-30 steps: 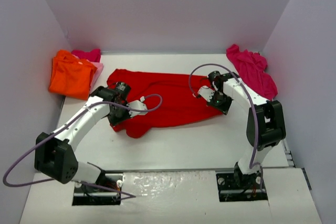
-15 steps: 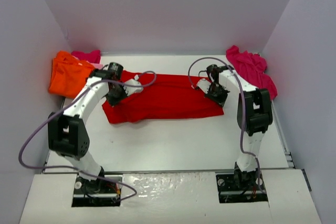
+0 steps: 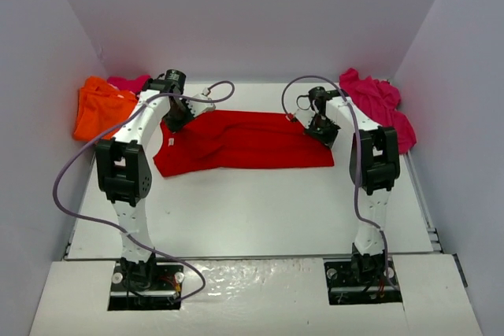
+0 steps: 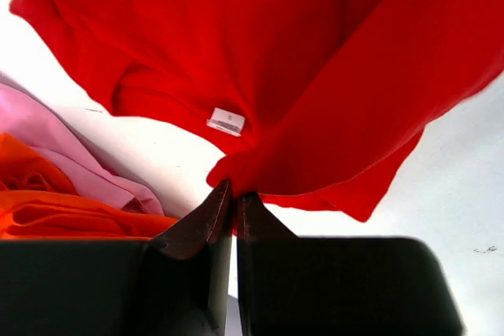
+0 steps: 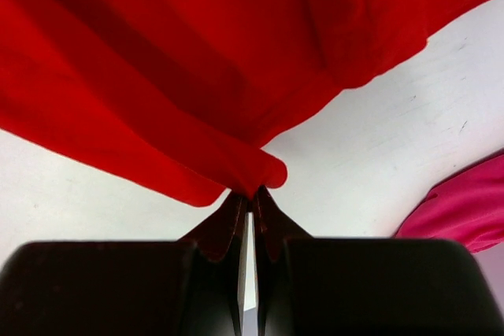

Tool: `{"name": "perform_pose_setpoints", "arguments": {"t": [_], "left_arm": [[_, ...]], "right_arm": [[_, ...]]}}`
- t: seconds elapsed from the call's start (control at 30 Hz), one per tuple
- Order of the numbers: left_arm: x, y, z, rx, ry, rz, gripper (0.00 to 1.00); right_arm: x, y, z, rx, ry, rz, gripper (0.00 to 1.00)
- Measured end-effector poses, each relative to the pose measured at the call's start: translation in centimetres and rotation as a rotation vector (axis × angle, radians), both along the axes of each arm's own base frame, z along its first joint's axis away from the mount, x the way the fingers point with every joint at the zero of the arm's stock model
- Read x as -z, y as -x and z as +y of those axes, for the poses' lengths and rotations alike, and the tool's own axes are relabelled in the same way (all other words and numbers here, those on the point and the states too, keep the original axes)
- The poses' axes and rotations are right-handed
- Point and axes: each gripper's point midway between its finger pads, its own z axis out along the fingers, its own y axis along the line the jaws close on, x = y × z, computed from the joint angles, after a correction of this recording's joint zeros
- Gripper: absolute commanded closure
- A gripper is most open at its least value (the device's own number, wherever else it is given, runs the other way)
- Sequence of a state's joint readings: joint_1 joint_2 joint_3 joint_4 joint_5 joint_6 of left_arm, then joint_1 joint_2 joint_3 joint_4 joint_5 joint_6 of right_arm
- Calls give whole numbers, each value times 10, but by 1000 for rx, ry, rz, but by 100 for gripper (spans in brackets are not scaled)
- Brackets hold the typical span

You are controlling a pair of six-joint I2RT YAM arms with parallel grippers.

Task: Fold and stack the t-shirts
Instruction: Fold the other side of the tshirt into a rectangle

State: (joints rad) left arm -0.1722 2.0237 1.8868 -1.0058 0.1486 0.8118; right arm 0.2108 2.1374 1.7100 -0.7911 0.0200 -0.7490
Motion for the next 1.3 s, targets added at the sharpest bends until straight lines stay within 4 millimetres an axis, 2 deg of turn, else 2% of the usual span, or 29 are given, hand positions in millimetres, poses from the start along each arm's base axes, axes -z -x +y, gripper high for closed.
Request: {"name": "perform_pose_setpoints", "arguments": {"t": [0.17,0.3,0.33,0.37,0.43,0.47,0.5,0.6,0.7,0.87,0.93,1.0,1.07,1.1,1.2,1.23,1.27,1.3], "left_arm": [[3,-28,-4,14,-5,-9,100],[21,-45,-3,8,-15,12,98],[27,-47,-1,4,-21,27,85],[32,-51,0,-2,-25,35,66],[45,-60,2,-25,-28,33,42],[50,-63,4,-44,-28,29,31],[55,-65,7,-65,-27,24,30],[59,-75,15,-132,-17,-23,29],[53,-89,22,-205,-2,-107,28],[11,-101,25,-269,40,-238,29],[-9,-92,22,-263,67,-267,29],[-30,-78,16,-243,97,-280,31],[-46,-63,6,-211,121,-287,36],[-53,-56,1,-193,131,-287,39],[-58,-38,-25,-113,152,-264,46],[-56,-32,-35,-82,155,-243,55],[-51,-25,-46,-52,157,-217,57],[-46,-19,-56,-22,158,-193,67]], "right_arm": [[8,-13,2,5,0,1,99],[22,-22,4,19,1,12,67],[26,-24,4,31,0,20,58],[28,-28,3,44,2,17,51],[28,-35,0,69,2,-6,47],[27,-39,-2,84,0,-21,44],[27,-42,-4,99,0,-36,44],[23,-50,-10,136,8,-100,44],[17,-63,-17,187,41,-200,45],[-10,-80,-29,257,84,-355,47],[-26,-79,-31,271,82,-399,53],[-45,-76,-31,283,74,-442,54],[-64,-74,-31,292,58,-484,61],[-73,-73,-30,294,51,-507,61],[-92,-73,-27,298,40,-556,62],[-95,-72,-25,296,38,-564,65],[-95,-72,-24,296,39,-568,66],[-93,-71,-22,294,39,-565,73]]}}
